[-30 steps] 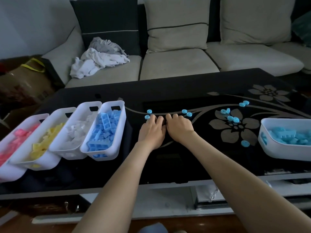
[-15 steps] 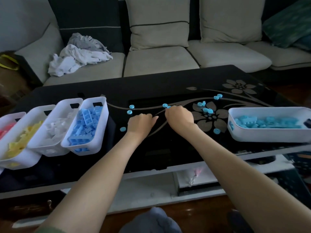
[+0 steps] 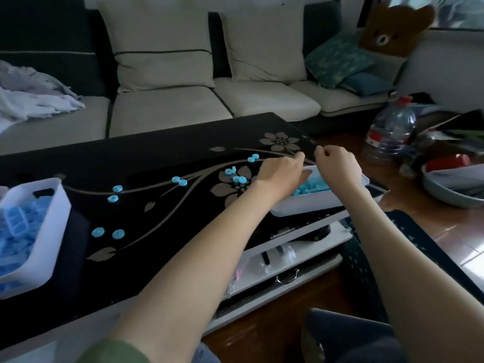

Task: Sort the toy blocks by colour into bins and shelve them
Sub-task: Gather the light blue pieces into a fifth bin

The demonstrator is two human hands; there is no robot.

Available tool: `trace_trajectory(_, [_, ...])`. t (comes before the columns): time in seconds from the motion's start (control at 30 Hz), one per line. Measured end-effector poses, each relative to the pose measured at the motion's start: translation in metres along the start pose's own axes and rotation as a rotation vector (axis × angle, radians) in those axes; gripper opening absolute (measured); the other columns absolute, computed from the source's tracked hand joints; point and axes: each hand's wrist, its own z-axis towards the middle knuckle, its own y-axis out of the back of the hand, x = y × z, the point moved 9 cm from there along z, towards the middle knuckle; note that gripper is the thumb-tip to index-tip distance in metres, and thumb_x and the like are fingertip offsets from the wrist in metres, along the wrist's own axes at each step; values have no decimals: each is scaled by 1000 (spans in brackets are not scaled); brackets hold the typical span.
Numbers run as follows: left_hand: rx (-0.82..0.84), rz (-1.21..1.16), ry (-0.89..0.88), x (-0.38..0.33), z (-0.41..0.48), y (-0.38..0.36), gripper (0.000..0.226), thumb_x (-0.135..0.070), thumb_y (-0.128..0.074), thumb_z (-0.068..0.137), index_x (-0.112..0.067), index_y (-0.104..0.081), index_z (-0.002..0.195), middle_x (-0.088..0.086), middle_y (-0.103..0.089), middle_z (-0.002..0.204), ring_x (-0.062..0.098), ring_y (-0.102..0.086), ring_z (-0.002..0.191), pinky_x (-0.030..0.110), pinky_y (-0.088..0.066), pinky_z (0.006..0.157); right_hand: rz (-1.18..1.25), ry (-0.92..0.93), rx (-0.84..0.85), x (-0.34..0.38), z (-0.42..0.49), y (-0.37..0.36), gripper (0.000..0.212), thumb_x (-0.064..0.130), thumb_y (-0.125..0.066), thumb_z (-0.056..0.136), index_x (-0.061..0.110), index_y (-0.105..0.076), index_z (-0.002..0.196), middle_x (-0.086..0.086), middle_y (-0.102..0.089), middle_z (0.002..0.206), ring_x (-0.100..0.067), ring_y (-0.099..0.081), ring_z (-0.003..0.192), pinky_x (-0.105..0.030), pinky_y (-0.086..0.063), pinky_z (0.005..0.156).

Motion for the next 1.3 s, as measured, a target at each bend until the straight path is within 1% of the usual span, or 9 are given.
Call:
trace_trajectory(0.13, [193, -169, 92, -1, 8, -42, 56, -56, -28, 98, -11, -46, 127, 10, -60, 120, 26, -59, 104, 35, -41, 71, 2, 40, 143, -7, -2, -14, 39, 37, -35, 98, 9, -58, 83, -4, -55, 74, -24, -52, 75, -31, -34, 60])
trace_trajectory(0.23, [252, -264, 118, 2, 8, -49, 54, -49, -21, 100, -12, -48, 129, 15, -53, 121, 31, -51, 112, 41, -43, 85, 0, 92, 262, 0, -3, -30, 33, 33, -30, 100, 10, -52, 108, -10, -55, 94, -29, -53, 96, -38, -39, 79])
trace_trajectory(0.3, [226, -269, 84, -2, 7, -42, 45, -38, -20, 102, -17, -50, 128, 17, -49, 119, 34, -42, 115, 43, -38, 90, -77, 109, 264, 3, -3, -31, 35, 30, -26, 100, 17, -47, 124, -11, -54, 105, -32, -50, 109, -45, -36, 89])
trace_trajectory(0.43, [113, -267, 171, 7, 5, -32, 35, -24, -33, 99, -16, -47, 130, 11, -42, 125, 29, -36, 117, 36, -33, 89, -49, 183, 197, 26, -6, -29, 30, 28, -29, 97, 13, -54, 103, -4, -53, 99, -29, -50, 106, -40, -33, 87])
trace_trajectory(0.67, [-27, -310, 317, 54, -52, -28, 36, -26, -43, 96, -18, -47, 130, 2, -35, 141, 28, -30, 128, 41, -25, 103, 55, 453, 233, 97, -49, -43, 49, 3, -45, 92, 8, -33, 139, -12, -47, 133, -23, -50, 117, -31, -44, 96])
trace_trajectory(0.8, [50, -374, 401, 102, -96, -32, 52, -36, -38, 98, -27, -24, 148, 2, -29, 149, 28, -26, 135, 44, -25, 106, -143, 688, 392, 133, -91, -75, 42, 8, -46, 94, 7, -42, 135, -9, -37, 142, -22, -51, 120, -31, -46, 94])
trace_trajectory(0.9, [123, -247, 462, 134, -133, -36, 59, -37, -37, 99, -31, -10, 151, 1, -23, 153, 29, -25, 137, 44, -25, 107, -213, 632, 534, 133, -106, -95, 42, 11, -49, 93, 10, -37, 133, -11, -50, 127, -30, -56, 112, -41, -49, 84])
trace_trajectory(1.0, [202, -92, 570, 174, -173, -42, 60, -36, -35, 100, -30, -4, 151, 4, -14, 155, 30, -20, 138, 45, -22, 109, -452, 592, 579, 117, -116, -117, 45, 6, -41, 94, 7, -29, 137, -16, -45, 134, -34, -52, 119, -42, -45, 89])
trace_trajectory(1.3, [30, 160, 952, 266, -279, -9, 53, -52, -32, 96, -13, -45, 129, 17, -43, 127, 32, -44, 117, 39, -39, 93, -691, 508, 644, 113, -114, -149, 43, 3, -46, 93, 10, -47, 135, -15, -48, 135, -31, -50, 123, -36, -45, 95])
